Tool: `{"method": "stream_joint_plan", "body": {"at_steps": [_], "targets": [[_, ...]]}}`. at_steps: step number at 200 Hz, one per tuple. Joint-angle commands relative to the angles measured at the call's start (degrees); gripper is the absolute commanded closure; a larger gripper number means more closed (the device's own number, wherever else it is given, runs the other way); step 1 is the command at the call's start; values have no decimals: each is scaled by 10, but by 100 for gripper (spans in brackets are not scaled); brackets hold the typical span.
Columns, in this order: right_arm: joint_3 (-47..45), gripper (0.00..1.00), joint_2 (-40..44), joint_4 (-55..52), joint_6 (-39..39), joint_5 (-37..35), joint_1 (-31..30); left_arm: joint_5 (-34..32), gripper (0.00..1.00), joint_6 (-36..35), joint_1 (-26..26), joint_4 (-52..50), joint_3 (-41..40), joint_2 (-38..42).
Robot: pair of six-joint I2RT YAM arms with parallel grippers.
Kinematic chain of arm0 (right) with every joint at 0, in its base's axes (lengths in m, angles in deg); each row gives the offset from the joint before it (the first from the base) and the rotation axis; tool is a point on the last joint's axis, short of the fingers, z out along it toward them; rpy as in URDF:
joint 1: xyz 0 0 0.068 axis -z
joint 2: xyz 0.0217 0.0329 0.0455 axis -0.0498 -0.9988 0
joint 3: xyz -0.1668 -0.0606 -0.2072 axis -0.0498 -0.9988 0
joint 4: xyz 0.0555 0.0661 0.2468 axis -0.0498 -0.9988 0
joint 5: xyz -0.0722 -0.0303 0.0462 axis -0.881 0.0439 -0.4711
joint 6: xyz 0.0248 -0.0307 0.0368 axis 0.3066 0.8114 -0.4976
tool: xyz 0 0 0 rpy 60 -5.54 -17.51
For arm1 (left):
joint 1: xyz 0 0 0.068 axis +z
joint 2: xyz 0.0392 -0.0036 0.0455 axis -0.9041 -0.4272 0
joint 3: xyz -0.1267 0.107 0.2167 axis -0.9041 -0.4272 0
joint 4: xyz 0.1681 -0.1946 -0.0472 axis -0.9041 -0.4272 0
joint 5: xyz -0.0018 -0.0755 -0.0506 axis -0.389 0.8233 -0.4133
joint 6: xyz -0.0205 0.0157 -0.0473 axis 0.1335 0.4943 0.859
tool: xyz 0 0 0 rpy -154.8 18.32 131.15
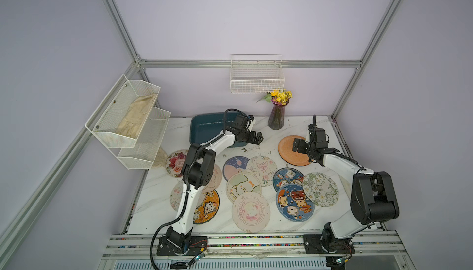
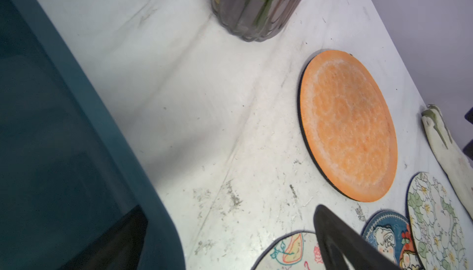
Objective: Put the coasters into the storage box
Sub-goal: Move the storage box to the center of the board.
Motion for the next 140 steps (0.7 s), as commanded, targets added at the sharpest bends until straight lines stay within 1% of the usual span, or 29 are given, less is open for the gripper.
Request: {"method": "stream_joint_plan", "body": {"at_steps": [1,30,140], "targets": [[-1,3,15,-17,-10,-1,-2,32,0,30,-18,24,51,8],[-4,3,18,-20,-13,-1,-2,46,2,47,-33,38,43,9],[-2,3,22,-29,-21,1,-4,55,5,95,-76,62,19,16]]}}
